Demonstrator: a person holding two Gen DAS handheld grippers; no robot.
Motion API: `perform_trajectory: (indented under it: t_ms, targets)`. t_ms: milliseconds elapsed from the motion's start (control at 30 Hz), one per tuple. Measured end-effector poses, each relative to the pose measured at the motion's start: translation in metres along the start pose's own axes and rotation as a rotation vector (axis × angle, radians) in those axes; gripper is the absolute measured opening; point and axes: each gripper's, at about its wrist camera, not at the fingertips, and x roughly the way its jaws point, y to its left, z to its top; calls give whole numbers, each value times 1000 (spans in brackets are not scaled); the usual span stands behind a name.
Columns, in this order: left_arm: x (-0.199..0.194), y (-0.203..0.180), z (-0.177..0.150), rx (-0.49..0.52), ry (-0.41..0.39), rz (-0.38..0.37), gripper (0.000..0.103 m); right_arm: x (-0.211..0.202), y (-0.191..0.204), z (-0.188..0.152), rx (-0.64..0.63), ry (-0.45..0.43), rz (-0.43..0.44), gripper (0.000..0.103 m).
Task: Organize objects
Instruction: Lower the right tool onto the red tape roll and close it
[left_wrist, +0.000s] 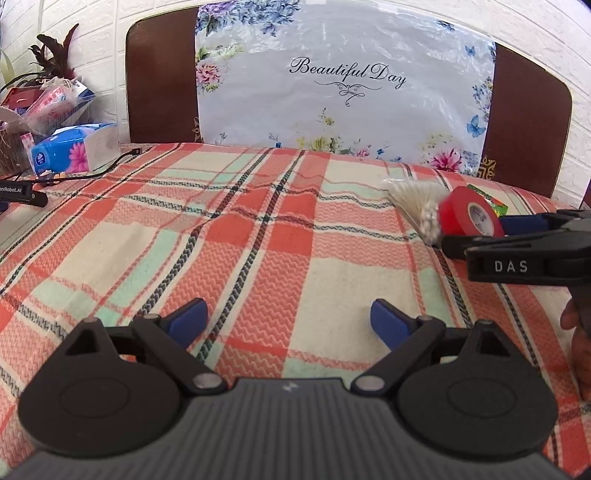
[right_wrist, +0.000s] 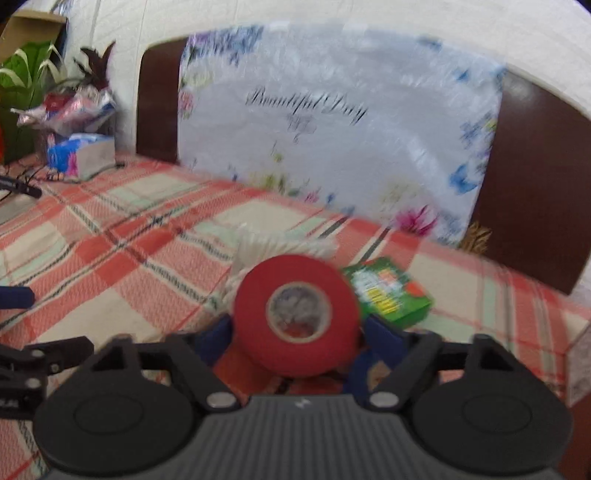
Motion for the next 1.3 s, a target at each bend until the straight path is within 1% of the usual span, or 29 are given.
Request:
perform_trajectory:
  t_ms: [100, 200, 300, 400, 467, 533, 600, 633, 667, 700, 767, 800, 833, 900, 967, 1000, 1067, 1133, 1200, 1267, 1300]
  targets:
    - [0, 1, 0, -12, -3, -8, 96, -20, 0, -7, 18, 8, 22, 77]
    - [0, 3, 0, -22, -4, -14, 96, -56, -4, -27, 47, 51, 53, 77]
    - [1, 4, 0, -26, 0, -20, 96, -102, -10, -59, 54, 105, 52, 77]
    - [3, 2, 1, -11, 11, -21, 97, -141, -19, -93, 99, 160, 18, 78]
    - [4, -2, 2, 14, 25, -20, 98, -165, -24, -112, 158, 150, -1, 86]
    - [4, -7, 3, 44, 45, 0, 98, -180, -25, -127, 202, 137, 6, 85]
    - [-3, -16, 6, 58, 79, 31, 97, -189, -21, -130, 167, 123, -10, 84]
    - [-10, -23, 8, 56, 104, 10, 94, -193, -19, -129, 150, 113, -14, 83]
    - [-18, -31, 10, 65, 128, -28, 92, -196, -19, -128, 145, 96, -17, 83]
    - [-29, -43, 11, 92, 142, -64, 92, -200, -19, -127, 148, 80, -18, 83]
    - [-53, -71, 13, 175, 143, -128, 92, -202, -21, -126, 167, 65, -11, 81]
    - [-63, -85, 15, 212, 155, -176, 92, -202, -21, -126, 170, 62, -8, 80]
    - [-71, -98, 16, 237, 179, -238, 92, -202, -21, -127, 168, 59, -10, 78]
    - [-79, -120, 16, 274, 232, -344, 90, -204, -20, -128, 164, 49, -10, 77]
    - [-79, -139, 14, 307, 280, -396, 76, -206, -21, -127, 163, 35, -16, 76]
    - [-75, -147, 13, 322, 307, -406, 74, -208, -21, -127, 162, 28, -23, 76]
    - [-65, -159, 12, 347, 344, -389, 65, -210, -23, -127, 162, 22, -29, 76]
    - [-59, -164, 11, 347, 376, -380, 60, -212, -26, -127, 161, 17, -38, 76]
    - [-55, -164, 9, 332, 413, -393, 60, -213, -29, -126, 161, 14, -42, 76]
    - [-51, -165, 3, 336, 434, -372, 60, -211, -31, -126, 163, 16, -39, 76]
    - [-48, -163, 1, 329, 441, -376, 60, -209, -31, -125, 163, 18, -37, 76]
